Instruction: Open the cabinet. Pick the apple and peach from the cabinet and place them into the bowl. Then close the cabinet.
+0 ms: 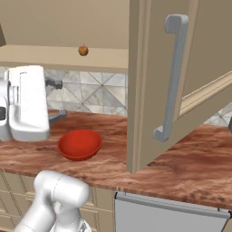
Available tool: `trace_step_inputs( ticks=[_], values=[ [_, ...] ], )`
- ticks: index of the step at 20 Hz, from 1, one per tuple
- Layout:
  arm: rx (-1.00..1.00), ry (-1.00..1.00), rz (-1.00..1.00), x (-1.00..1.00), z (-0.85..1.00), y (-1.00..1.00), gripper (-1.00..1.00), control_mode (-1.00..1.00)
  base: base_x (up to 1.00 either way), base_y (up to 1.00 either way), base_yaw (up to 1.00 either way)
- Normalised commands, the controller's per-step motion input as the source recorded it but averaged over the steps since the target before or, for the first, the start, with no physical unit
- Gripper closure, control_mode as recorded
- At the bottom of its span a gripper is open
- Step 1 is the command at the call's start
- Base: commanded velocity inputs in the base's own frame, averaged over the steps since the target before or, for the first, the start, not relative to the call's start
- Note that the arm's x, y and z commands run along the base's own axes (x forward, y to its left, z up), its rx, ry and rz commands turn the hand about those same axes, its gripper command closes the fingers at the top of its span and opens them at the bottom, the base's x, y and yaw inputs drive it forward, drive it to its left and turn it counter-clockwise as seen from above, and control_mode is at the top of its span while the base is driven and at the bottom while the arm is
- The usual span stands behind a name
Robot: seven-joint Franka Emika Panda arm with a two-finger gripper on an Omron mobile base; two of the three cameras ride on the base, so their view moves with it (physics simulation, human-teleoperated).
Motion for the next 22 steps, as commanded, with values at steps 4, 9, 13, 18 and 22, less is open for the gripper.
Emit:
trace_step_inputs(
  ticks=[4, 9, 13, 18, 22],
  values=[
    [-0.1, 0.0, 0.46, 0.0, 0.0, 0.38, -1.0, -1.0, 0.0, 0.0, 0.0],
    [-0.03, 0.01, 0.42, 0.0, 0.0, 0.05, -1.0, -1.0, 0.0, 0.0, 0.0],
    [0.0, 0.0, 0.25, 0.09, 0.0, 0.0, -1.0, -1.0, 0.0, 0.0, 0.0],
    [0.0, 0.0, 0.19, 0.38, 0.0, 0.0, -1.0, -1.0, 0.0, 0.0, 0.0],
    [0.01, 0.0, 0.21, 0.29, 0.02, -0.03, -1.0, -1.0, 0.0, 0.0, 0.0]
  ],
)
